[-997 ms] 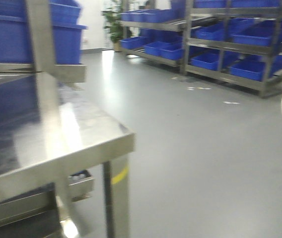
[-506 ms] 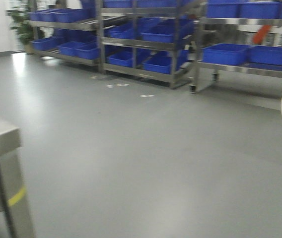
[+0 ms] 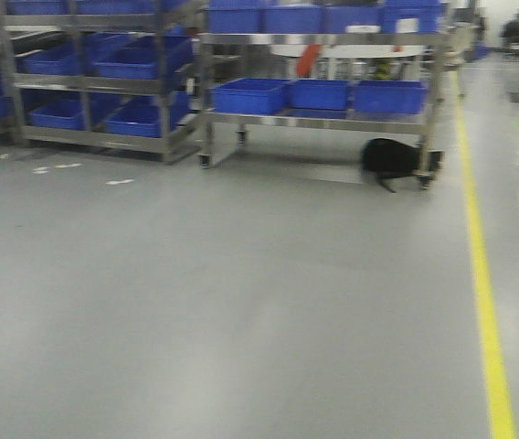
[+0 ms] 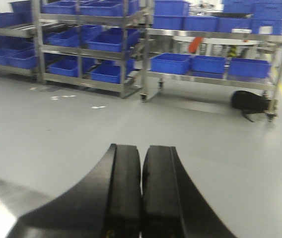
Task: Move white bin to right shelf second layer
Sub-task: 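Turn the base away from the table holding the bin, then drive forward along the yellow floor line carrying the bin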
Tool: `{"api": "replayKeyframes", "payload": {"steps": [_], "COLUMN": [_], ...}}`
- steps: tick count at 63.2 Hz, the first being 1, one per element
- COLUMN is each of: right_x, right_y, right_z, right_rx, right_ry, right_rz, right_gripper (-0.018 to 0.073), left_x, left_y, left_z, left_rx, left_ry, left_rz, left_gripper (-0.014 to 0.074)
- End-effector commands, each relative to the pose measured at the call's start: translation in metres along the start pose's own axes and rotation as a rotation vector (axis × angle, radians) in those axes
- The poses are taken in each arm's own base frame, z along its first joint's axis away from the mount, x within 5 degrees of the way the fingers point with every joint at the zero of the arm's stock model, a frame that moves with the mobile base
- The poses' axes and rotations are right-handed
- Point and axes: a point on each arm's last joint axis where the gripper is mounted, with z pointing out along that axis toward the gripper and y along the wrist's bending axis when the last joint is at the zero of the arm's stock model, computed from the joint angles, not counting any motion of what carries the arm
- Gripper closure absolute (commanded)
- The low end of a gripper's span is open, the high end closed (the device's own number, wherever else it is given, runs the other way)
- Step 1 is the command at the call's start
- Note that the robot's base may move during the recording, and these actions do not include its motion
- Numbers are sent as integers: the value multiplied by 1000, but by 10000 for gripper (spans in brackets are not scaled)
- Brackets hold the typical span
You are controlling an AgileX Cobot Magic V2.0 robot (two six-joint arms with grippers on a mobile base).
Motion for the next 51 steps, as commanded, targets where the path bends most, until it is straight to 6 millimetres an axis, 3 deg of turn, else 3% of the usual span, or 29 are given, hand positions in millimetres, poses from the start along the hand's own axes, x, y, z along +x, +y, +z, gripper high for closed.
{"api": "replayKeyframes", "payload": {"steps": [1, 51], "right_x": [-14, -14], "right_y": [2, 2], "right_z": [-7, -7], "right_rx": [-17, -17], "right_ry": [-109, -108], "right_rz": [4, 4], "right_gripper": [492, 492], "left_x": [1, 1], "left_y": [0, 0], "left_z": [0, 0], "left_rx": [3, 3], "left_ry": [-71, -71], "left_rz": [-11, -11], "left_gripper": [512, 512]}}
